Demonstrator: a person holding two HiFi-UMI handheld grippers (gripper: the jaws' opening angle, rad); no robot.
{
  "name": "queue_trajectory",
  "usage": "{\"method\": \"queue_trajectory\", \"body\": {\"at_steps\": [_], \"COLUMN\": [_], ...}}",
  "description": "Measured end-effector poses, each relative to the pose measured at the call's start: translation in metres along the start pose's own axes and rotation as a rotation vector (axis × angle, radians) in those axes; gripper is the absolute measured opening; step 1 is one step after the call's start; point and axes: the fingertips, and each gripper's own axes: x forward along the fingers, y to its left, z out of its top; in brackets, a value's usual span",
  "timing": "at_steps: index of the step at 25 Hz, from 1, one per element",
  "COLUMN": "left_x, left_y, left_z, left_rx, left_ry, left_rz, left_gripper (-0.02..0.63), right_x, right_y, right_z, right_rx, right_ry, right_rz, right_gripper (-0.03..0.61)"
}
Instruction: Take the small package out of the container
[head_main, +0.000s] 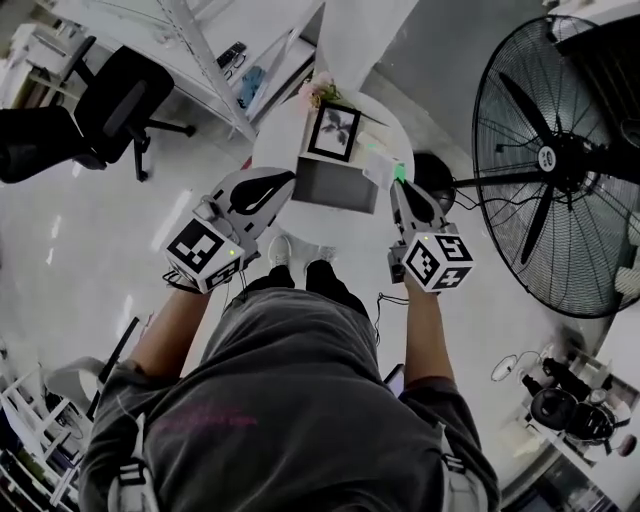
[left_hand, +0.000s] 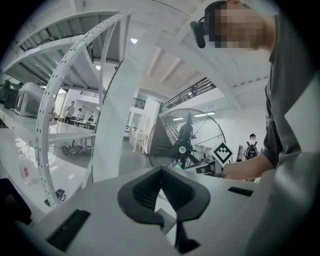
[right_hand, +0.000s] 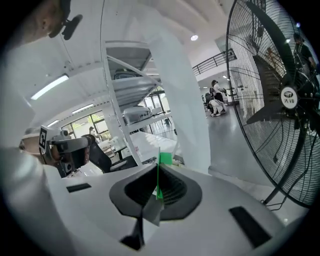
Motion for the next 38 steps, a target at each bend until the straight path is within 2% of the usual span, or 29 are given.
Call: {"method": "queue_trajectory", "body": {"at_steps": [10,23,38], "left_x": [-0.012,-0.026,-0.023], "left_y": [-0.002,-0.001,0.006], "left_z": [0.026,0.048,0.044], "left_rx": [0.048,0.065,0.047], "left_ry": [-0.040,-0.091,-0.082], "left_rz": [-0.010,-0.007,0.000], "left_gripper": [0.014,0.014,0.014], "right_x": [-0.024,-0.048,-0.041], "right_y": [0.031,0.076,0.082], "right_z": [0.042,0.084,0.088], "right_rx": [-0.046,-0.101,-0.094], "right_ry": [-0.106,-0.209,-0.205], "right_rz": [0.023,0.091,0.116], "right_gripper": [0.025,0.025,0.025]}}
